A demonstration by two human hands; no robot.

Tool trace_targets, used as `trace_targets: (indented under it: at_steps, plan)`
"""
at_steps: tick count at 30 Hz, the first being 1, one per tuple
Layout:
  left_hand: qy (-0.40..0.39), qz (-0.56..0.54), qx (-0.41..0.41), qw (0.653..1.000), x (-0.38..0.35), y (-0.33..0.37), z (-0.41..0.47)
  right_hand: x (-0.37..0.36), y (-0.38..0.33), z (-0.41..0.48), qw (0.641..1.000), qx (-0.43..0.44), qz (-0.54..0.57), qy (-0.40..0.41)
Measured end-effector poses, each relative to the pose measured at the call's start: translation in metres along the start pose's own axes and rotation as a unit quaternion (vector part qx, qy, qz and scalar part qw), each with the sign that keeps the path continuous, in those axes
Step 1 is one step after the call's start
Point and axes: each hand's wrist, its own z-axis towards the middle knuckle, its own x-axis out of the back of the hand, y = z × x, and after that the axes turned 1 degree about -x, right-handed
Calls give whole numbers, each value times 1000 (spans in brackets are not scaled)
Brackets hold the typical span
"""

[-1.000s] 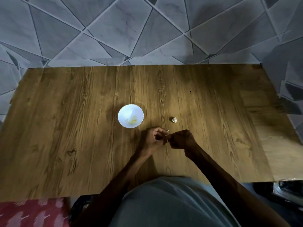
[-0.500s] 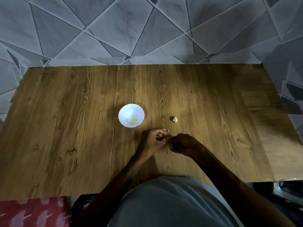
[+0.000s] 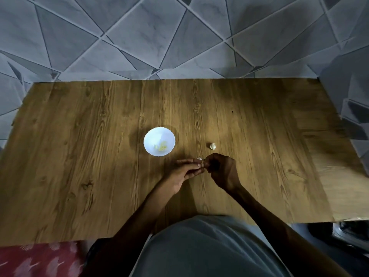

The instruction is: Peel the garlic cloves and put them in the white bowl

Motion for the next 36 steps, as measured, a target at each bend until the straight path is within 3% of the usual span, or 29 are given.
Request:
trace_targets:
  at_steps: [9, 13, 18, 23, 27, 30, 36]
  plan:
    - [20, -14, 2, 1000, -2, 1, 0, -2, 7, 0, 999, 9, 32, -6]
    - [34, -10, -9, 999, -2, -1, 4, -3, 5, -2, 991, -52, 120, -7]
    - [54, -12, -3, 998, -6, -9, 7, 4, 4, -5, 937, -138, 318, -47]
    - [27, 122, -56, 991, -6, -11, 1, 8, 7, -7, 865, -205, 451, -80]
    - [13, 229, -167, 959, -4, -14, 1, 9, 9, -3, 811, -284, 506, -77]
    - [15, 276, -199, 940, -2, -14, 0, 13, 5, 2, 767, -354, 529, -84]
    - [19, 303, -249, 919, -4, -13, -4, 19, 5, 8, 753, -385, 519, -119]
